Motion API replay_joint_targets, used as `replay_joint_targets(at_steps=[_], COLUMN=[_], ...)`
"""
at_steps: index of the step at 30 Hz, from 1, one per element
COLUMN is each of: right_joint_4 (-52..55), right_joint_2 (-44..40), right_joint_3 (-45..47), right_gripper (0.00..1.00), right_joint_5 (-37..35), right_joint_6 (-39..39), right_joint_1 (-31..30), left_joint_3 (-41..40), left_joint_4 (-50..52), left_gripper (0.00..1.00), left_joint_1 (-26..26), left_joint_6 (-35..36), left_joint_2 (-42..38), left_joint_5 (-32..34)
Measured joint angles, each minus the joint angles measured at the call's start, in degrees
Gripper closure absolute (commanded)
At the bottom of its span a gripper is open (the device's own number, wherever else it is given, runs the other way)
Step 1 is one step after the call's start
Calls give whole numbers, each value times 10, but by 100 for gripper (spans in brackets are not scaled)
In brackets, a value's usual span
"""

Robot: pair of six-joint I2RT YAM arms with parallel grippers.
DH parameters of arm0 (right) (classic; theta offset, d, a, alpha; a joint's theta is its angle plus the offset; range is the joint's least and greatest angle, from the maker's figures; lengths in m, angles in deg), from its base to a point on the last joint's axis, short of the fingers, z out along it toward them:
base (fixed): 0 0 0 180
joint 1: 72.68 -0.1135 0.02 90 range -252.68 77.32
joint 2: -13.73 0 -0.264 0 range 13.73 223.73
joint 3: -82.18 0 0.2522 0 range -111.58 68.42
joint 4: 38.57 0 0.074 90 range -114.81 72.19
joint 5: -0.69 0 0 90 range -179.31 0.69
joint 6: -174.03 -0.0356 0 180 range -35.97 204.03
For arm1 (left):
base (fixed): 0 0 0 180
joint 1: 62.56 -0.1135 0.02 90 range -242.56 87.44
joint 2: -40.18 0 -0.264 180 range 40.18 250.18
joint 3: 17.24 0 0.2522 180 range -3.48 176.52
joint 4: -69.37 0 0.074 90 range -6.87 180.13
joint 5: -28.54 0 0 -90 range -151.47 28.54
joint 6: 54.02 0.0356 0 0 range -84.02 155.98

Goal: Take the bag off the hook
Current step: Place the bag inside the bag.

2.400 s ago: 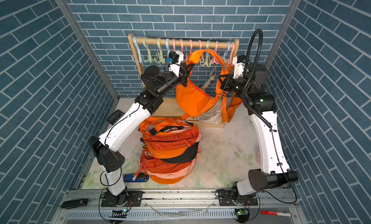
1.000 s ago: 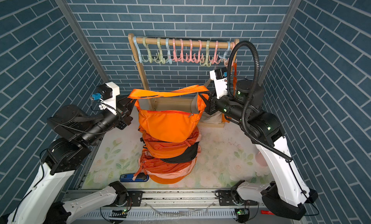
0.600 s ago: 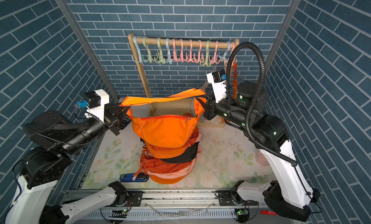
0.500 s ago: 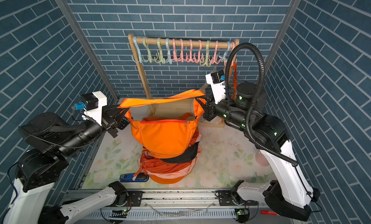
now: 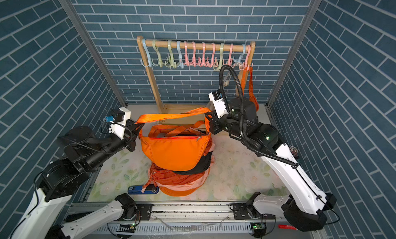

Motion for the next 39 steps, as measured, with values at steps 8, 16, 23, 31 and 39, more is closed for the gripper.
replay_joint_targets(at_steps=[8, 16, 23, 31, 39], right_joint_4=[-29, -65, -109, -149, -174], right_joint_2=[39, 70, 83, 139, 182], right_joint_3=[21, 48, 105, 108, 113], right_gripper=[100, 100, 100, 100, 95], right_joint_5=[-45, -12, 47, 85, 110], right_joint_6=[12, 12, 6, -5, -14], right_joint_1=[19, 61, 105, 131, 145], left_joint_3=[-76, -118, -136, -166, -200], left_joint_4=[-49, -111, -149, -177, -206], left_gripper=[100, 100, 100, 100, 100], left_joint_1=[-34, -89, -91, -101, -105], left_joint_6=[-24, -66, -86, -122, -168], left_joint_2=[37, 89, 113, 153, 190], left_joint_5=[65, 38, 36, 47, 66])
